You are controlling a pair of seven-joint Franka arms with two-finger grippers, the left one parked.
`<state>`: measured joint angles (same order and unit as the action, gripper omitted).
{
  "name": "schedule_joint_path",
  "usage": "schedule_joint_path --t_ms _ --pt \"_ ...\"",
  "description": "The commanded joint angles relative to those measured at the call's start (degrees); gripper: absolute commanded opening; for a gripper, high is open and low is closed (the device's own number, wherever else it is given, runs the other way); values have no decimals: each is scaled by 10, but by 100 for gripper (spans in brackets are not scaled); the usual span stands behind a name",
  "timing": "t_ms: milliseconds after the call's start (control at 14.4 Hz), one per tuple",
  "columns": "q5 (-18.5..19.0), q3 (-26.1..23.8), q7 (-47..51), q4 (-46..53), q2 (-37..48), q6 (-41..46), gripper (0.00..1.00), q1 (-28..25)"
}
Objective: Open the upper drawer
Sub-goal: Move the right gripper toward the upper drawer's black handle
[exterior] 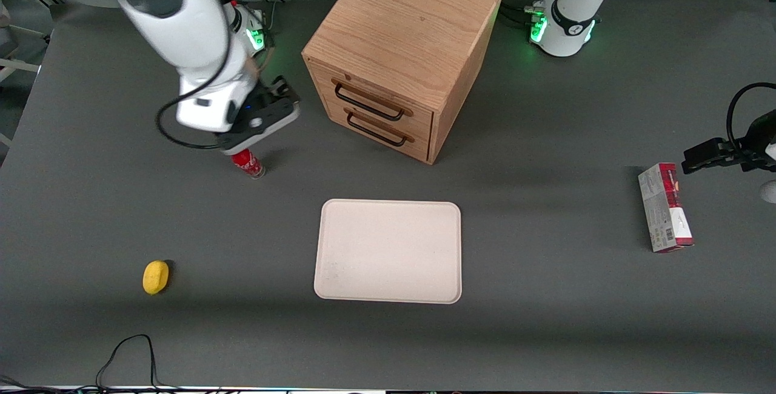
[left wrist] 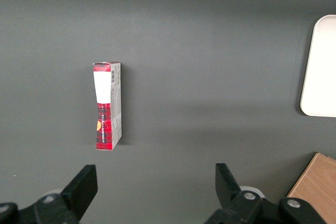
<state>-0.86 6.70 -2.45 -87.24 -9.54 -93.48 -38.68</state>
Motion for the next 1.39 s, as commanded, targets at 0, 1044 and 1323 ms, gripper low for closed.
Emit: schedule_joint_path --t_ms 0,1044,1323 --pt "-7 8 2 16 -26 -2 100 -45" --pt "-114 12 -164 22 -41 3 100 -83" --pt "-114 10 -165 16 -47 -2 100 -86"
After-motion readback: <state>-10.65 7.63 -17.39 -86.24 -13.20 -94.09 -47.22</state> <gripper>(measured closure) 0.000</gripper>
